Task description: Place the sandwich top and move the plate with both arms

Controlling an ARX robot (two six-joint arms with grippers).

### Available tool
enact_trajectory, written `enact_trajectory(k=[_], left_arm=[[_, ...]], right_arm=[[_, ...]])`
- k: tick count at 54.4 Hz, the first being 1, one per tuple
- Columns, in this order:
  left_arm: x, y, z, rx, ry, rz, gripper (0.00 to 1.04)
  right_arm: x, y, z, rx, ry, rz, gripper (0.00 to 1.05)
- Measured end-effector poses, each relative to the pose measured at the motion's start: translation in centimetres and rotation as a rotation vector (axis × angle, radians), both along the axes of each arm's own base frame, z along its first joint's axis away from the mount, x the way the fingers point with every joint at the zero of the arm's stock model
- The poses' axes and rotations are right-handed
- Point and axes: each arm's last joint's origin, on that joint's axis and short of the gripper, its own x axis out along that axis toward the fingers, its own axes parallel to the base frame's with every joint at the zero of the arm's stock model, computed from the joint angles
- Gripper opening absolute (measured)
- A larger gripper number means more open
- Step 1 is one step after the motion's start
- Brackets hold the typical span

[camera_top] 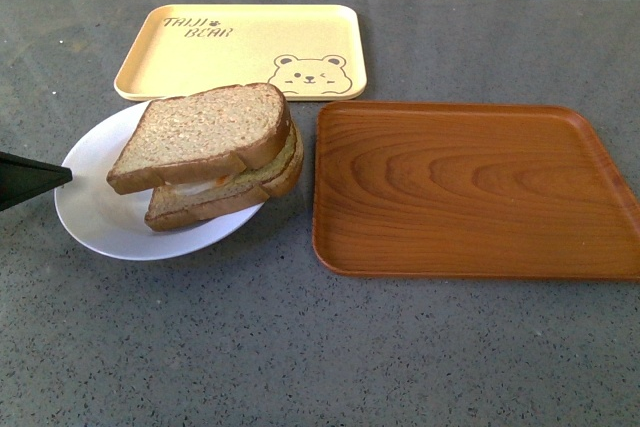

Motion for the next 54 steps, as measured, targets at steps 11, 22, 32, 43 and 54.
enact_trajectory(k=[11,22,32,43,54], left_arm=[[0.3,-0.2,-0.3,-0.008,0.007,-0.005,0.96],[0.7,-0.8,-0.4,-0.014,0.007,-0.017,0.96],[1.2,-1.3,-0.4,-0.023,0.023,-0.021,0.96],[1.6,-1.5,-0.4,-0.019,0.050,-0.019,0.96],[1.9,-1.7,-0.3,-0.024,0.067,-0.017,0.87]], right_arm=[[0.0,0.0,0.0,0.000,0.000,0.000,0.96],[0.0,0.0,0.0,0.000,0.000,0.000,0.96],[0.0,0.0,0.0,0.000,0.000,0.000,0.96],[0.0,0.0,0.0,0.000,0.000,0.000,0.96],[0.0,0.0,0.0,0.000,0.000,0.000,0.96]])
